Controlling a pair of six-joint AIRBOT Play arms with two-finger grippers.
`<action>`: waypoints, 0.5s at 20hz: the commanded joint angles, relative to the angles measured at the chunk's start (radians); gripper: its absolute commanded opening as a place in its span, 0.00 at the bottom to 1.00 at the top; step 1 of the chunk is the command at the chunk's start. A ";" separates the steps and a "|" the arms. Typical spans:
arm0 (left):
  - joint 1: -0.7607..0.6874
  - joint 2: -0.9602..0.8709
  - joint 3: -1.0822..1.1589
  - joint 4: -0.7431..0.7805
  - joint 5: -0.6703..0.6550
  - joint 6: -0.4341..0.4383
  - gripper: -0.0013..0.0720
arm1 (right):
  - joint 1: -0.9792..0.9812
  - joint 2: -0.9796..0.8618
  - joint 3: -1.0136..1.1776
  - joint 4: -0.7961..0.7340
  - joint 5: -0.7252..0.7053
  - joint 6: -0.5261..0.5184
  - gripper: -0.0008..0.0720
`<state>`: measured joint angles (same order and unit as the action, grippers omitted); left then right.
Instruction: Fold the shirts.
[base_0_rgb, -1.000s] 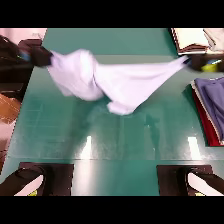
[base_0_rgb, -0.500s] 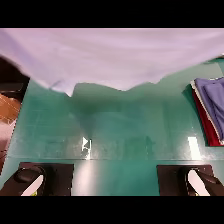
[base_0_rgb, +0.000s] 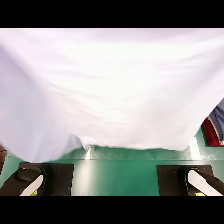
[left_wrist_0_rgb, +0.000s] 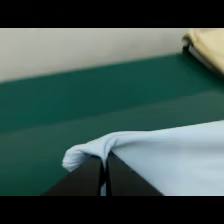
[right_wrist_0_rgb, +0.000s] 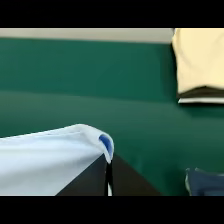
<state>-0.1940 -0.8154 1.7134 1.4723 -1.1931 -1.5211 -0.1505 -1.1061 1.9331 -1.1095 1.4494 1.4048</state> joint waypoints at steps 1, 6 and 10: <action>0.000 -0.162 -0.188 0.046 -0.044 -0.001 0.05 | 0.148 -0.162 -0.131 -0.147 0.028 0.034 0.03; 0.000 -0.484 -0.394 0.050 0.211 -0.016 0.05 | 0.218 -0.433 -0.224 -0.166 -0.066 0.035 0.03; 0.006 -0.611 -0.394 0.042 0.359 -0.031 0.62 | 0.225 -0.592 -0.086 -0.140 -0.088 0.036 0.03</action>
<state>-0.1925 -1.3258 1.3449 1.5188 -0.9562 -1.5391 0.0593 -1.5856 1.7863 -1.2575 1.3838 1.4380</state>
